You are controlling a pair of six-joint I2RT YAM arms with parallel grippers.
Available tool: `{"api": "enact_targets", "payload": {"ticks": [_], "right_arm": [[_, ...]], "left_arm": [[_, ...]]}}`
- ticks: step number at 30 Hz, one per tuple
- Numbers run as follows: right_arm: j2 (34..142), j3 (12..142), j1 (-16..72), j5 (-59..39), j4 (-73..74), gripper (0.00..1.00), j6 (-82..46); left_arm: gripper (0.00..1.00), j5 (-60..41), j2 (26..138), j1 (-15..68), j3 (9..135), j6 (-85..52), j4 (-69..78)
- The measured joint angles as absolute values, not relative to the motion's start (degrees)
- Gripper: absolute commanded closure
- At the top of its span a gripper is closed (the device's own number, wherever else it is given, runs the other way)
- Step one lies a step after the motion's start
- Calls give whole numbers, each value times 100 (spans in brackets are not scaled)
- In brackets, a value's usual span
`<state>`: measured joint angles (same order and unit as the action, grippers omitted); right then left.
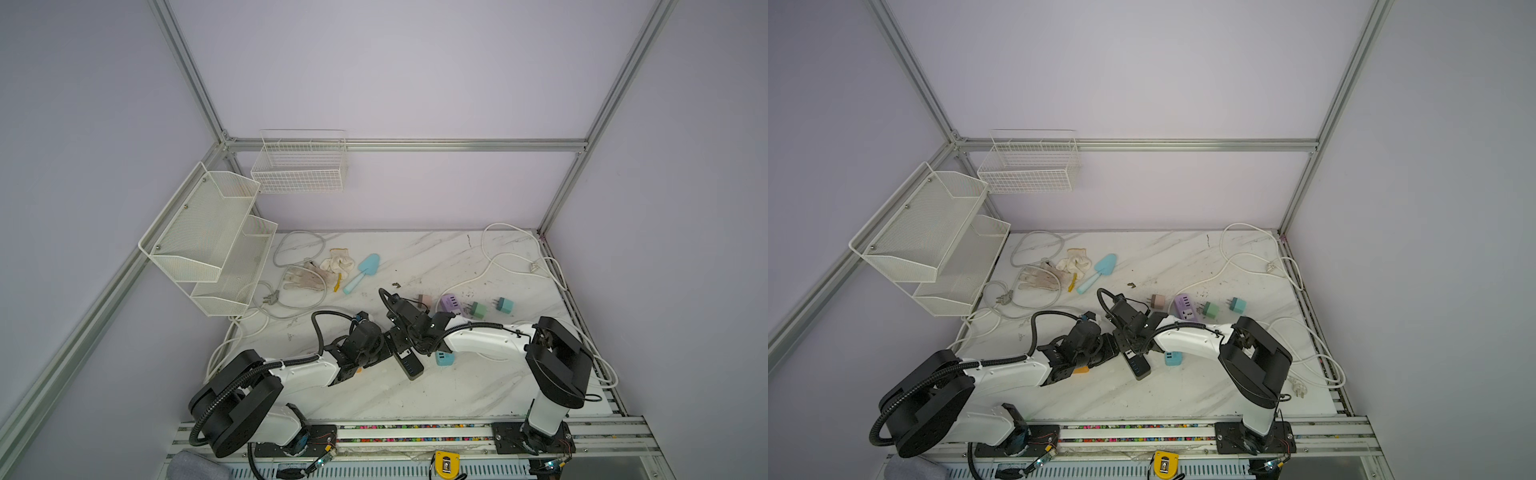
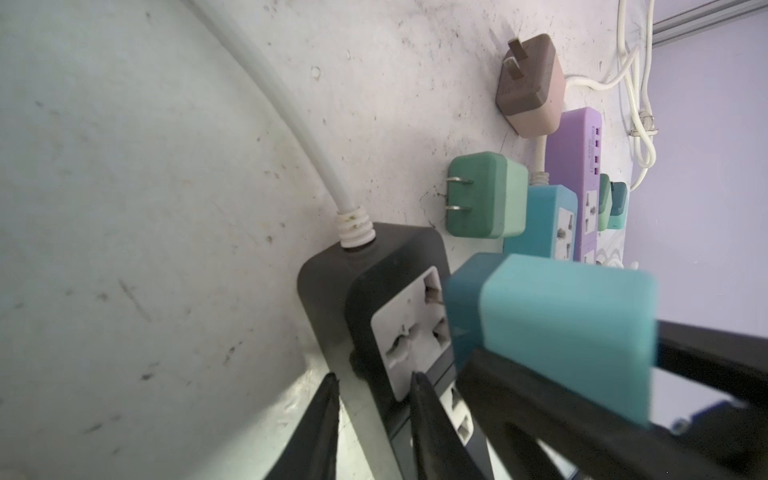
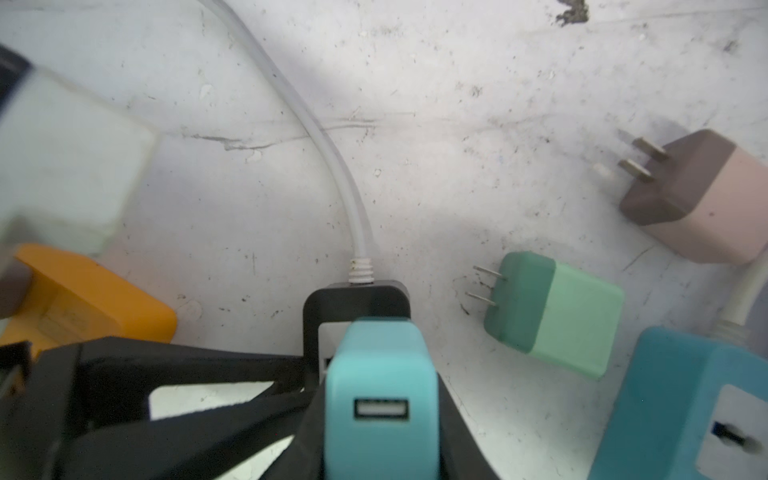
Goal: Pull the plug off the socket
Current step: 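Pull the teal plug out with right gripper while left holds strip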
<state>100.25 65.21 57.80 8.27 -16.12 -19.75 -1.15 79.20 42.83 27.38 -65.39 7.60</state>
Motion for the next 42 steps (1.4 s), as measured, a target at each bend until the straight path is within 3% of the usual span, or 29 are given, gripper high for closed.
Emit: {"api": "enact_targets", "payload": {"ticks": [11, 22, 35, 42], "right_arm": [[9850, 6549, 5802, 751, -1566, 92, -2064], [8556, 5885, 5669, 497, -1490, 92, -2375], [6759, 4488, 4890, -139, -1409, 92, -2987], [6576, 3787, 4799, -550, -834, 93, -3398]], "left_arm": [[71, -126, 7911, 4289, 2738, -6539, 753], [70, -198, 7826, 4289, 2755, -6440, 600], [68, -207, 7367, 4453, 2862, -6237, 454], [67, 121, 7177, 4834, 2860, -6241, 329]]}}
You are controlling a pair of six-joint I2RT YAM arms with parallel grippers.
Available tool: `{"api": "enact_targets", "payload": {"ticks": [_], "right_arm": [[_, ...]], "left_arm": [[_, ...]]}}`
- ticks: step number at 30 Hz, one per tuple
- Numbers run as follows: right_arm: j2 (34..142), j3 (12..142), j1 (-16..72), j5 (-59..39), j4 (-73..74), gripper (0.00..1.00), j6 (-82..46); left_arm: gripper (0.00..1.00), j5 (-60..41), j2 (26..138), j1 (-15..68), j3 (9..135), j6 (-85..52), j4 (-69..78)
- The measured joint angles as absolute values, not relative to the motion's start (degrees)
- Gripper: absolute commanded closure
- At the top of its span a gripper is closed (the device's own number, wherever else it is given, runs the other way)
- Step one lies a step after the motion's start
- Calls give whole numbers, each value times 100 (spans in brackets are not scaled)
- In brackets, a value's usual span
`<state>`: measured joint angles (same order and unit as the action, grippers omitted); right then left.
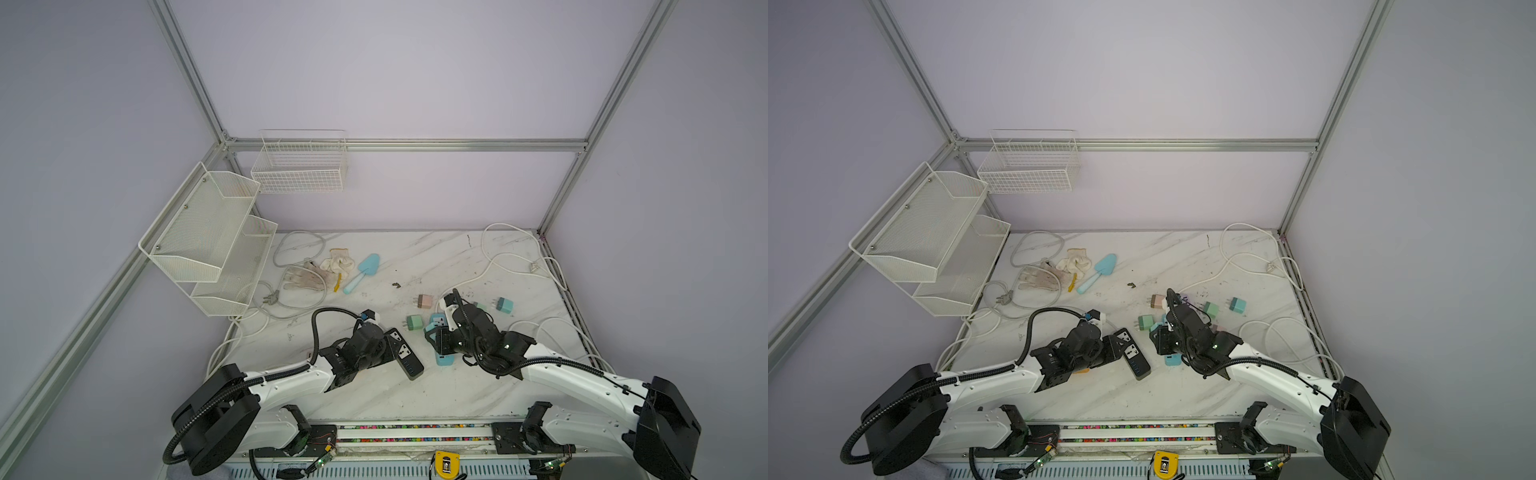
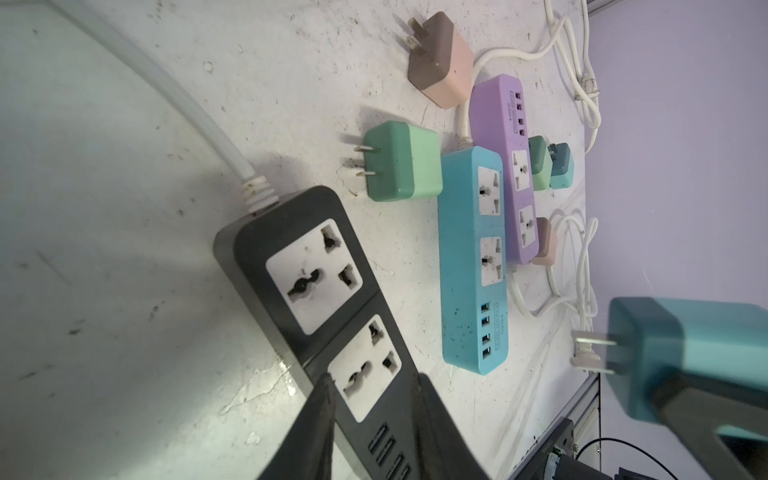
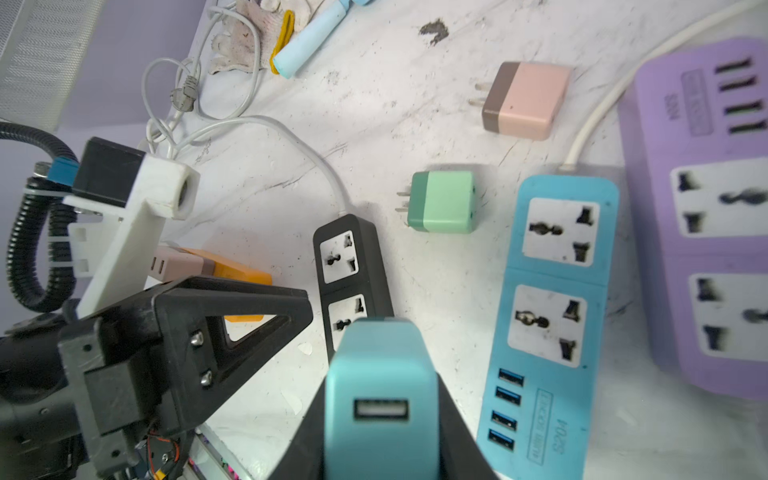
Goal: Pull the plug off the socket
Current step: 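Pull the teal plug out with right gripper while left holds strip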
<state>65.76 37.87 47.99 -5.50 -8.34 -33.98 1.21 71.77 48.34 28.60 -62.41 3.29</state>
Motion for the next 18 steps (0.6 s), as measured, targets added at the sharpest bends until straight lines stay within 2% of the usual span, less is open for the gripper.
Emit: {"api": "enact_targets", "payload": {"ticks": [9, 18], "right_arm": [[7172, 3382, 4711, -779, 198, 94, -3811], [7806, 3339, 4493, -764, 893, 95, -3951]], "left_arm": [[65, 690, 6976, 5323, 2862, -6307, 115], [64, 967, 6919, 5408, 2860, -6348, -69]]}}
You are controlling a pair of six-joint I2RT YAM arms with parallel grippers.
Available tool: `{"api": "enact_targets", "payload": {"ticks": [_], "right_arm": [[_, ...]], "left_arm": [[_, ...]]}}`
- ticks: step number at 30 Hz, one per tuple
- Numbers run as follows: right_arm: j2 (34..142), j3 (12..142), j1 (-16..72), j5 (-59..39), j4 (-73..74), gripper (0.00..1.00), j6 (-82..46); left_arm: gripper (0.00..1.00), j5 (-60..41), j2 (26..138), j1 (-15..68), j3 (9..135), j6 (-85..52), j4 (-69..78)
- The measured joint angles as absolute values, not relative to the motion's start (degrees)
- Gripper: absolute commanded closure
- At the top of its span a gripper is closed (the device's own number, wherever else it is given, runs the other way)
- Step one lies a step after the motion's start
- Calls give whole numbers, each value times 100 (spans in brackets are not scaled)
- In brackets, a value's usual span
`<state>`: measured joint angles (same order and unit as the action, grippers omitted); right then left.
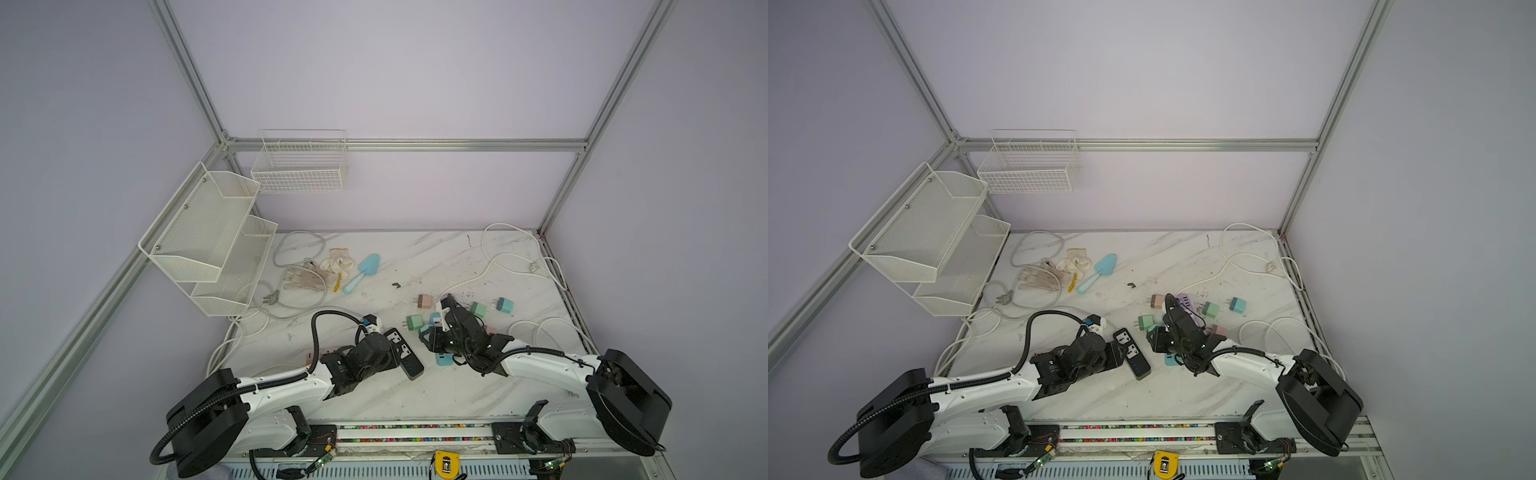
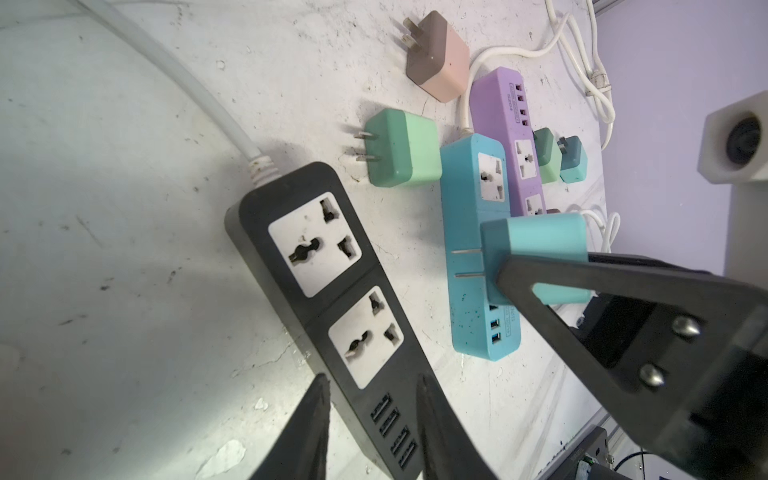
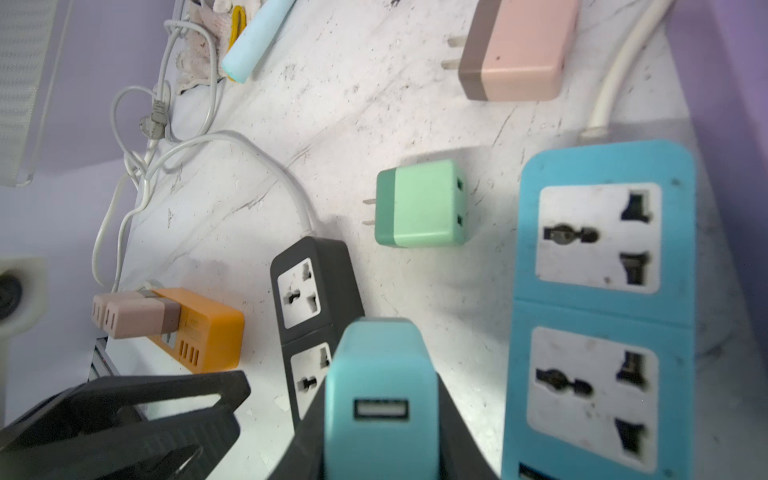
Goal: Pull the plug off the socket
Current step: 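Lower the teal plug onto the table and open the right gripper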
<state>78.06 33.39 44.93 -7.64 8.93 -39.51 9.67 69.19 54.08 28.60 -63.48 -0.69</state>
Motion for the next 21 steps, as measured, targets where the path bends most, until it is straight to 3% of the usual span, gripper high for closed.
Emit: {"api": "enact_targets", "payload": {"ticks": [15, 21], "right_arm": [[8842, 3328, 4462, -1024, 1669, 92, -4003], [8910, 3328, 4462, -1041, 1791, 79, -4001]], "left_arm": [[61, 1170, 6779, 5408, 2860, -6351, -250], [60, 1223, 6779, 5408, 2860, -6351, -276]]}}
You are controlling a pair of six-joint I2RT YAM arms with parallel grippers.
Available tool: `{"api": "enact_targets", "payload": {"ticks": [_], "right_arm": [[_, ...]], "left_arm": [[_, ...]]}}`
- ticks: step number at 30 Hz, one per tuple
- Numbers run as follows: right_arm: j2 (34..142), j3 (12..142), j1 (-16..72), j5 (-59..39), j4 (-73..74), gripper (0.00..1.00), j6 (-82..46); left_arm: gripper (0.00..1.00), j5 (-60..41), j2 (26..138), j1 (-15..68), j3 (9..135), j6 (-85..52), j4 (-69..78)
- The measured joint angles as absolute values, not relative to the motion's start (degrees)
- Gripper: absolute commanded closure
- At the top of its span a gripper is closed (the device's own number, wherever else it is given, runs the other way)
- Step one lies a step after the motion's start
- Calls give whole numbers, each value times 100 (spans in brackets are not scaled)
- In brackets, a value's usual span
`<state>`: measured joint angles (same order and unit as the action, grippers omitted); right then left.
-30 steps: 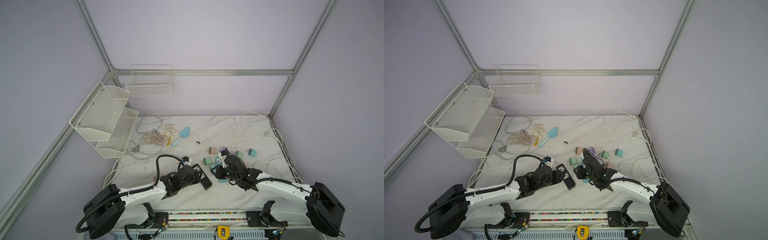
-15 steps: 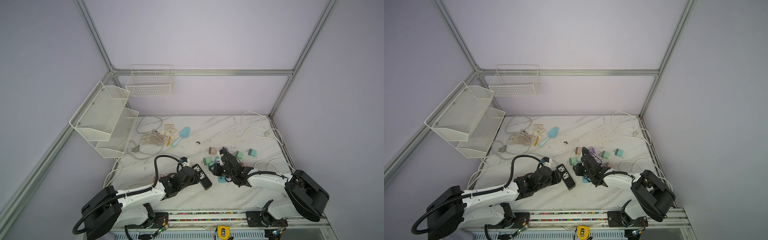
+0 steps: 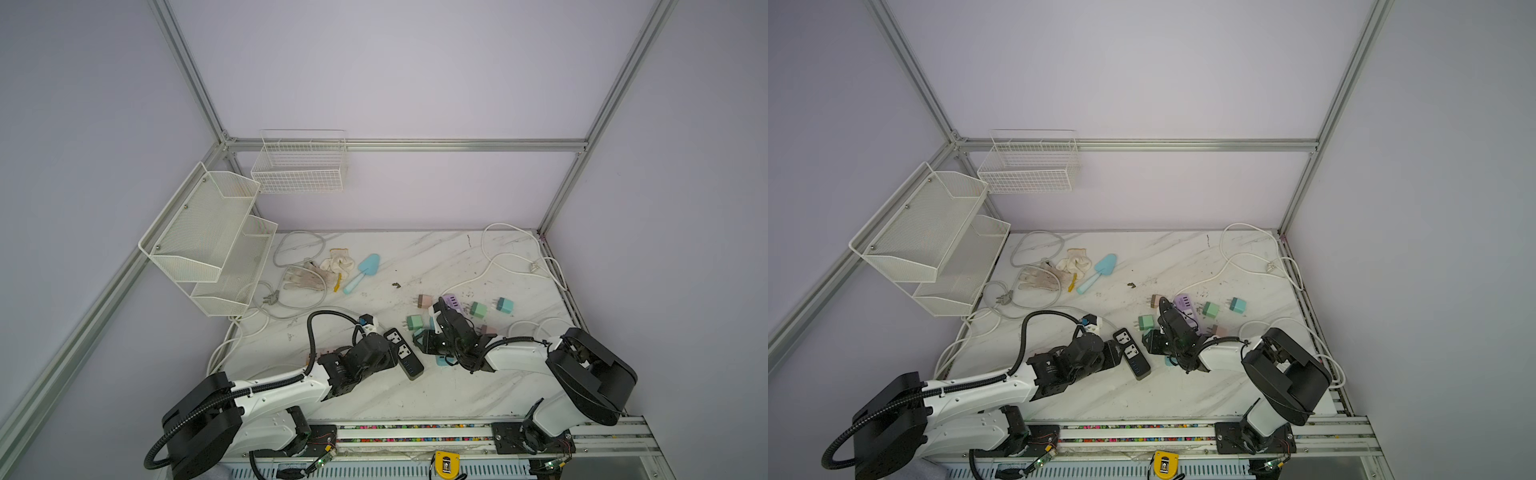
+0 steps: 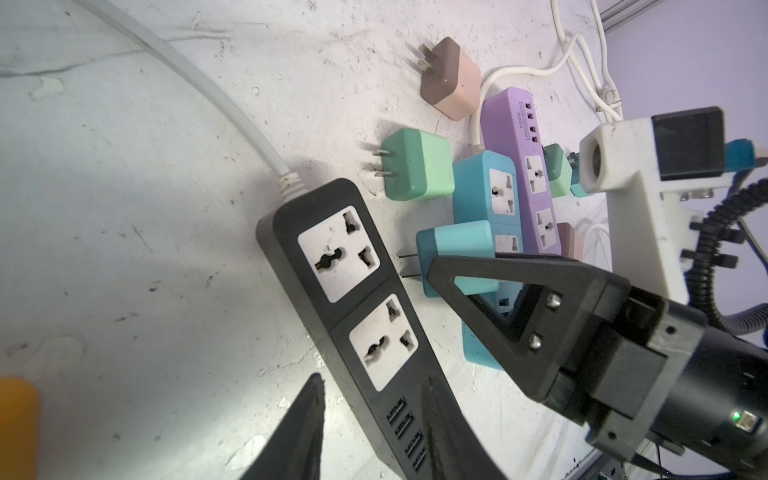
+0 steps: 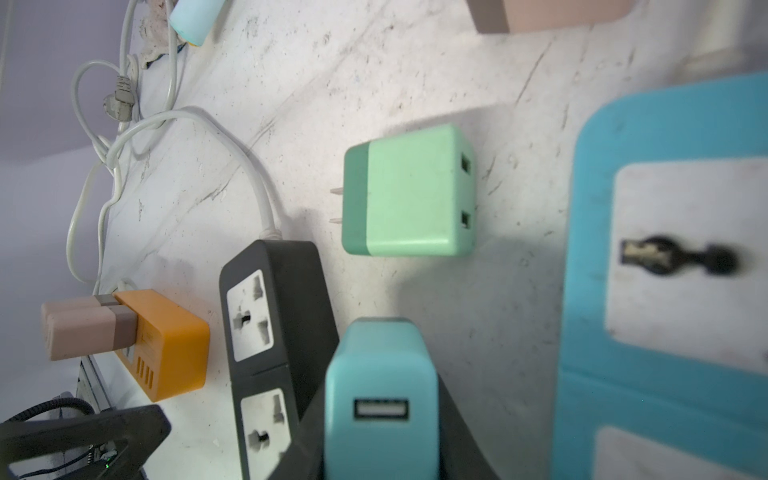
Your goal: Pull the plug off the socket
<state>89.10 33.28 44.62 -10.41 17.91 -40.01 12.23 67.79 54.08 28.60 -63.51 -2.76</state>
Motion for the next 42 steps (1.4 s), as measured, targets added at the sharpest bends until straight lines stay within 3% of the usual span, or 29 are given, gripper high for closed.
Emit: {"api": "enact_targets", "payload": {"ticks": [10, 19, 32, 42], "right_arm": [[8823, 3395, 4462, -996, 1675, 54, -3970], [8333, 3417, 4460, -829, 1059, 41, -3802], [8088, 4252, 4528, -578, 14, 32, -2910], [8661, 5033, 5621, -381, -209, 28, -1984]], "left_arm": [[59, 1267, 6735, 5408, 2860, -6351, -416], [57, 1417, 6442, 5408, 2862, -6342, -725], [54, 1758, 5395, 5408, 2862, -6239, -1793], [51, 2327, 3721, 5408, 2862, -6169, -3389]]}}
